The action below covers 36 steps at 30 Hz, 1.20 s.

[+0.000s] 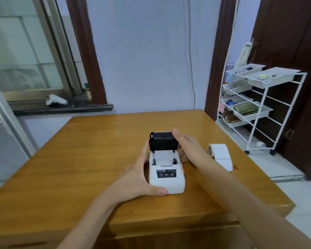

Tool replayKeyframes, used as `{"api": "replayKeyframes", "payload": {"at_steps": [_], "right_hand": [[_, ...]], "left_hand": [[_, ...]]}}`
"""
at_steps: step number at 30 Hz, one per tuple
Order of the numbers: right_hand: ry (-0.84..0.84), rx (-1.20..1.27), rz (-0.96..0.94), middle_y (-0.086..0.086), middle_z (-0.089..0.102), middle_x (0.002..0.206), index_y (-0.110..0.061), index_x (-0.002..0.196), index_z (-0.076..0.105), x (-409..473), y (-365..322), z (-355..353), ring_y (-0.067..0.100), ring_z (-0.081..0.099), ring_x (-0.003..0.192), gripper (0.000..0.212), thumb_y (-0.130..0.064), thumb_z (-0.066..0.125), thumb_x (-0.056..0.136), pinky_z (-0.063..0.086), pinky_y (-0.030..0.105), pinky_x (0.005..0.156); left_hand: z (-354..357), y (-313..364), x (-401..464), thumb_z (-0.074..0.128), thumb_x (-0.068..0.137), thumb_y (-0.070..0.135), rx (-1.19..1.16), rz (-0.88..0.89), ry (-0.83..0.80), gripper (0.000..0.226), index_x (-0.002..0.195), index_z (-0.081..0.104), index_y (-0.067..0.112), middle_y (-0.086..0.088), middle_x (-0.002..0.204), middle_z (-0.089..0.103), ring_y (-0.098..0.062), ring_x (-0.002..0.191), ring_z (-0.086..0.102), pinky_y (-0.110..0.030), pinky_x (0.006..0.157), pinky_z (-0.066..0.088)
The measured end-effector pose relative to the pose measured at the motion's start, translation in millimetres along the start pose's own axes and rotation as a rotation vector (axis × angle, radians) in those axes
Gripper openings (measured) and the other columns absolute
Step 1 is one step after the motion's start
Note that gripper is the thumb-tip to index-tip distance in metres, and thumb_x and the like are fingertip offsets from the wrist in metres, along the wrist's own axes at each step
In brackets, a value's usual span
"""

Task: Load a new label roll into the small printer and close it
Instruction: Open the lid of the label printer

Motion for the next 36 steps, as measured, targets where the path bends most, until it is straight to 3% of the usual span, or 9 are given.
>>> {"api": "replayKeyframes", "payload": {"at_steps": [5, 9, 12, 14, 17, 22, 25, 28, 36], "right_hand": [[0.039, 0.069, 0.132, 0.0, 0.069, 0.08, -0.027, 0.093, 0.068, 11.5, 1.4, 3.5, 0.027, 0.069, 0.082, 0.054, -0.07, 0.036, 0.089, 0.057, 0.044, 0.085], [0.035, 0.036, 0.169, -0.001, 0.067, 0.081, -0.023, 0.097, 0.067, 11.7, 1.5, 4.5, 0.025, 0.067, 0.084, 0.061, -0.073, 0.032, 0.088, 0.055, 0.045, 0.089], [0.091, 0.018, 0.06, 0.001, 0.069, 0.102, -0.023, 0.117, 0.06, 3.4, -0.1, 0.5, 0.019, 0.066, 0.093, 0.065, -0.074, 0.036, 0.086, 0.056, 0.045, 0.089], [0.255, 0.009, -0.081, -0.002, 0.062, 0.115, -0.028, 0.118, 0.054, -12.3, -5.5, -11.1, 0.008, 0.059, 0.097, 0.047, -0.064, 0.046, 0.089, 0.052, 0.031, 0.085], [0.402, -0.129, -0.319, -0.01, 0.06, 0.101, -0.036, 0.097, 0.057, -43.7, -25.2, -22.9, -0.002, 0.052, 0.082, 0.006, -0.039, 0.059, 0.091, 0.04, 0.013, 0.067], [-0.077, -0.464, -0.337, -0.019, 0.062, 0.076, -0.019, 0.098, 0.075, -43.6, -34.5, 13.6, -0.015, 0.053, 0.061, 0.013, -0.018, 0.064, 0.091, 0.039, 0.005, 0.058], [-0.167, -0.548, -0.237, -0.01, 0.072, 0.09, -0.017, 0.102, 0.077, -24.5, -31.6, 17.9, -0.011, 0.06, 0.073, 0.017, -0.02, 0.07, 0.087, 0.042, 0.004, 0.065], [-0.259, -0.632, -0.157, -0.001, 0.076, 0.102, -0.015, 0.103, 0.077, -11.2, -28.1, 23.3, 0.009, 0.068, 0.096, 0.022, -0.022, 0.075, 0.082, 0.05, 0.02, 0.085], [-0.353, -0.711, -0.117, 0.001, 0.075, 0.105, -0.013, 0.107, 0.076, -3.4, -25.2, 31.1, 0.012, 0.066, 0.096, 0.027, -0.023, 0.074, 0.082, 0.051, 0.022, 0.082]], "left_hand": [[0.5, -1.3, 0.8, 0.089, 0.049, 0.072, -0.001, 0.007, -0.006, 0.137, 0.128, -0.022, 0.082, 0.036, 0.156, 0.028, -0.001, 0.148, 0.032, -0.047, 0.123, 0.028], [0.3, -1.3, 1.6, 0.089, 0.049, 0.073, -0.011, 0.014, 0.004, 0.138, 0.132, -0.021, 0.079, 0.033, 0.158, 0.029, -0.003, 0.149, 0.031, -0.048, 0.123, 0.027], [1.8, 0.1, 2.1, 0.088, 0.051, 0.072, -0.006, 0.036, 0.002, 0.14, 0.14, -0.019, 0.072, 0.032, 0.157, 0.031, -0.003, 0.147, 0.034, -0.048, 0.122, 0.029], [1.5, 0.4, 1.4, 0.089, 0.052, 0.07, -0.001, 0.039, 0.009, 0.139, 0.141, -0.018, 0.072, 0.031, 0.156, 0.032, -0.004, 0.147, 0.034, -0.048, 0.122, 0.03], [0.6, 0.6, 0.3, 0.088, 0.051, 0.071, 0.011, 0.038, 0.018, 0.138, 0.139, -0.017, 0.074, 0.032, 0.156, 0.033, -0.005, 0.148, 0.034, -0.048, 0.122, 0.029], [0.7, -0.8, 0.9, 0.084, 0.047, 0.079, 0.039, 0.011, 0.017, 0.136, 0.135, -0.02, 0.078, 0.031, 0.154, 0.034, -0.007, 0.143, 0.041, -0.046, 0.119, 0.035], [1.4, -0.3, -0.2, 0.085, 0.049, 0.077, 0.034, 0.014, 0.01, 0.135, 0.133, -0.02, 0.079, 0.033, 0.151, 0.034, -0.004, 0.143, 0.04, -0.044, 0.119, 0.035], [0.6, -0.5, -0.5, 0.087, 0.051, 0.074, 0.05, 0.01, 0.019, 0.136, 0.137, -0.019, 0.076, 0.027, 0.157, 0.034, -0.006, 0.144, 0.04, -0.045, 0.119, 0.035], [-0.1, -1.3, -0.4, 0.087, 0.052, 0.073, 0.072, 0.001, 0.02, 0.138, 0.141, -0.019, 0.072, 0.023, 0.16, 0.033, -0.008, 0.144, 0.04, -0.044, 0.119, 0.034]]}}
Point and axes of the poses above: each hand's wrist, its own x-axis towards the middle knuckle, its own z-axis out of the palm, y = z × x, the point moved 8 cm from there along x, towards the middle knuckle
